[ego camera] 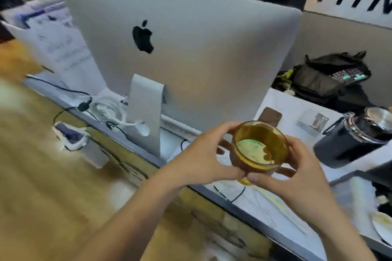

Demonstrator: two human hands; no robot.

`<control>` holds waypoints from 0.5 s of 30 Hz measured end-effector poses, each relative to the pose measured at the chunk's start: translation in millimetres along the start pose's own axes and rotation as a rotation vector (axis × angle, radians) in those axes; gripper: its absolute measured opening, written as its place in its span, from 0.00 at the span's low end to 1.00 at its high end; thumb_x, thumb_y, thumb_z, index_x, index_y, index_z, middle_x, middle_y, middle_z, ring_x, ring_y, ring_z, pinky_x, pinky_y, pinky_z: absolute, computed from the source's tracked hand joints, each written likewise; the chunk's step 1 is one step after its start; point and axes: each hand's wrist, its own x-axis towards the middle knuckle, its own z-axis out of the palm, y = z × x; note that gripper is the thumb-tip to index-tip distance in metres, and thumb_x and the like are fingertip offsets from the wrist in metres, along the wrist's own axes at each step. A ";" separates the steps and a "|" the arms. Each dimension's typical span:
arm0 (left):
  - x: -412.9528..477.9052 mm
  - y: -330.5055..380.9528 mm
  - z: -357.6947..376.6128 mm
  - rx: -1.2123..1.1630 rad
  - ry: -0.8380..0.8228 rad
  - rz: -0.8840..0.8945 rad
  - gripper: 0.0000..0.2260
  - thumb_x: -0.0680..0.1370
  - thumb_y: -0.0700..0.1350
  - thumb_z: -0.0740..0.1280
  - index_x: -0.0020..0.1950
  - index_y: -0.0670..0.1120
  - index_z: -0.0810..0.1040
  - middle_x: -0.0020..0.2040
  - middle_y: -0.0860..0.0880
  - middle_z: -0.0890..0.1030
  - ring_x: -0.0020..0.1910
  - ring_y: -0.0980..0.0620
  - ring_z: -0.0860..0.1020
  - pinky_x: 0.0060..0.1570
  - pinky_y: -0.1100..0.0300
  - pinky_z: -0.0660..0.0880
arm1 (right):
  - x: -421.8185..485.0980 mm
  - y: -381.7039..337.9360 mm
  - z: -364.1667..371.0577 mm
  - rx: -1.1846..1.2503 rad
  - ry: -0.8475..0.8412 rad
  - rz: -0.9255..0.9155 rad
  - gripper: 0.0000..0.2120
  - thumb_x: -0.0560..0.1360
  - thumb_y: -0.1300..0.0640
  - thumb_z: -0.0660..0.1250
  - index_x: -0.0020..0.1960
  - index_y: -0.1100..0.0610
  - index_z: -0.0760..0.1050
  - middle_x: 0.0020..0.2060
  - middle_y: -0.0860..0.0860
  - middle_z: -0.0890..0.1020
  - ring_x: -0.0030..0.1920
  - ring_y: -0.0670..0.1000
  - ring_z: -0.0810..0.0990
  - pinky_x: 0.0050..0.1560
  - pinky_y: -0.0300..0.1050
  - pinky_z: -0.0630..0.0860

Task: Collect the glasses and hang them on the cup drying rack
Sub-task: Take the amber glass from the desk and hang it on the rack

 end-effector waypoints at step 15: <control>-347.4 -73.1 -226.5 -0.075 0.744 -0.087 0.40 0.63 0.47 0.80 0.71 0.58 0.67 0.66 0.49 0.76 0.62 0.50 0.78 0.59 0.55 0.77 | -82.1 -210.0 343.5 0.093 -0.578 -0.455 0.39 0.48 0.35 0.82 0.56 0.35 0.73 0.50 0.29 0.80 0.50 0.33 0.79 0.41 0.29 0.75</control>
